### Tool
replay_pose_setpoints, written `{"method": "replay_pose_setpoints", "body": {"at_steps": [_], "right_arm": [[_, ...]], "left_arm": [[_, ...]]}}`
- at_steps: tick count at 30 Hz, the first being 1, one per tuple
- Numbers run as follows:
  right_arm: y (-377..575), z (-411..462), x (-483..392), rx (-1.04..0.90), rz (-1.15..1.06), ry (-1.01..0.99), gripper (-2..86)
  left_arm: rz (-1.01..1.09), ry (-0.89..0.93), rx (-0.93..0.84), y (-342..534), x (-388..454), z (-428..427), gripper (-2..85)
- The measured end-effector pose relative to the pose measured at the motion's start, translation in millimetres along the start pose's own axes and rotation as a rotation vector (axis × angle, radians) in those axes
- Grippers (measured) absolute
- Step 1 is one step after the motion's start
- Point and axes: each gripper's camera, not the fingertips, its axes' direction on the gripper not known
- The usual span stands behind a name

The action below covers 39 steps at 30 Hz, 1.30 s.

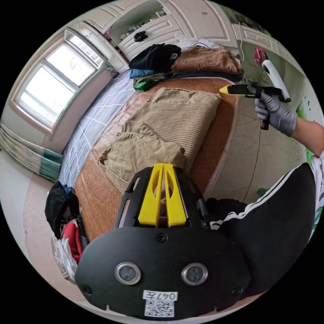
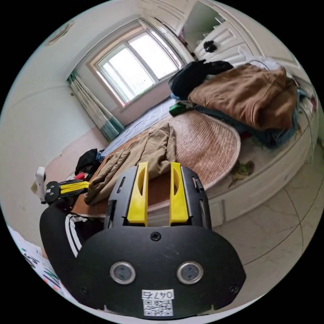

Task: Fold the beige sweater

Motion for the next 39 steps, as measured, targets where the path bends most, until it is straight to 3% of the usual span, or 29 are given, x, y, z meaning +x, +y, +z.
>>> {"method": "replay_pose_setpoints", "body": {"at_steps": [7,15,21,24,27,29,31,34,39], "right_arm": [[4.5,10.4,56.5,0.002,0.209,-0.138,8.4],[1.7,4.3,69.8,-0.002,0.330,-0.211,9.3],[-36.4,21.7,41.3,0.026,0.363,-0.224,0.6],[-84.5,21.4,-43.0,0.063,0.095,-0.139,-0.5],[-130.3,47.2,-186.7,0.016,-0.357,-0.134,-0.8],[-133.6,86.9,-298.4,-0.119,-0.712,-0.191,-0.8],[-121.6,119.4,-355.3,-0.242,-0.893,-0.245,-0.8],[-112.8,173.1,-391.2,-0.404,-0.915,-0.351,-0.8],[-135.0,222.8,-381.1,-0.521,-0.661,-0.531,-0.8]], "left_arm": [[0.023,-0.045,-0.019,-10.9,8.8,-24.7,-0.8],[0.000,0.056,0.059,3.7,-12.8,-51.5,-0.8],[0.107,0.034,-0.015,10.5,-8.1,-44.2,-0.9],[0.110,0.035,0.002,28.6,-19.5,-53.6,-0.9],[0.115,0.037,0.009,48.1,-33.5,-61.5,-0.9],[0.122,0.042,0.013,67.0,-47.6,-68.9,-0.9],[0.135,0.056,0.031,85.3,-59.3,-77.6,-0.9],[0.201,0.123,0.126,127.5,-75.2,-105.6,-0.9],[0.153,0.172,0.330,205.9,-131.2,-142.3,-0.9]]}}
